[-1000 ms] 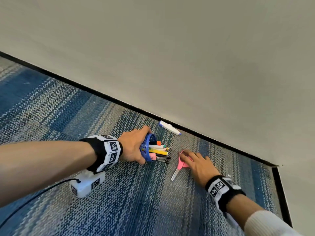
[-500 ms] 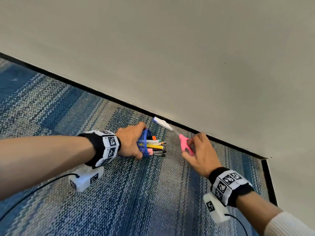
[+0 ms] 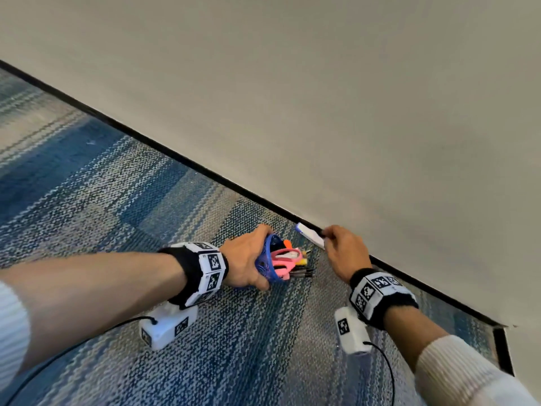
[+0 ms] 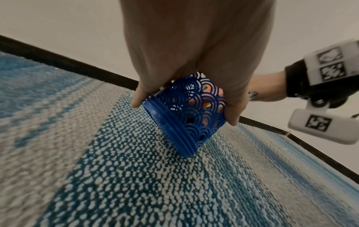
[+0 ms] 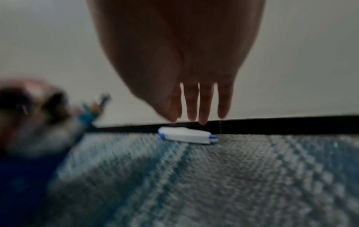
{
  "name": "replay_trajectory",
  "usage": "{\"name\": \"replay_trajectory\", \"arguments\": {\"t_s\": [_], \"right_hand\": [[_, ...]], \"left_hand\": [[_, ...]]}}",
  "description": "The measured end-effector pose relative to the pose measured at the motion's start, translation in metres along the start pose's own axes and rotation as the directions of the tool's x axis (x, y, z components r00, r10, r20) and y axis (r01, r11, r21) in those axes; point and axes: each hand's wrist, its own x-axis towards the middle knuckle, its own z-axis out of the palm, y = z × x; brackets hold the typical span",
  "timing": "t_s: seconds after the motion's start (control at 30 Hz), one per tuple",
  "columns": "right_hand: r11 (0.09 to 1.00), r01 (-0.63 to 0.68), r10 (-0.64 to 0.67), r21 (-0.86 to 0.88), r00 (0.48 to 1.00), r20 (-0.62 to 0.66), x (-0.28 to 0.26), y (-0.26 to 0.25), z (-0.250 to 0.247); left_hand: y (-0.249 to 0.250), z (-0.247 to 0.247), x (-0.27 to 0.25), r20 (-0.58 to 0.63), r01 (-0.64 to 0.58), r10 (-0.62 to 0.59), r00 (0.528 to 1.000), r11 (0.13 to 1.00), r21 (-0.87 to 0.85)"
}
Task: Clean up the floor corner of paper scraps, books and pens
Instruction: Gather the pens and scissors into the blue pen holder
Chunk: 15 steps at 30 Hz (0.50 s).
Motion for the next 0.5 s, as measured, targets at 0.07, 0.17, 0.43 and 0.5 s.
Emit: {"name": "replay_trajectory", "arguments": {"t_s": [0.07,0.17,0.43,0.5], "right_hand": [[0.987,0.023,0.012,-0.159,0.976,0.217,0.009,0.009,0.019],[0.962,0.063,-0.004,-0.264,0.976,0.22,0.015,0.015,0.039],[0.996,-0.092,0.092,-0.008,0.994,0.056,0.004,0.005,0.029],[0.965,-0.111,0.119,0.236,0.993,-0.018,-0.003,-0.005,0.01]], "left_hand": [[0.0,-0.001,0.0,-0.007,-0.001,0.001,1.0,1.0,0.001],[0.001,0.001,-0.001,-0.031,0.008,-0.008,0.999,1.0,-0.003],[-0.011,0.004,0.001,-0.047,0.032,-0.04,0.998,0.989,-0.147],[-0.009,0.003,0.0,-0.041,0.034,-0.04,0.998,0.988,-0.152]]}}
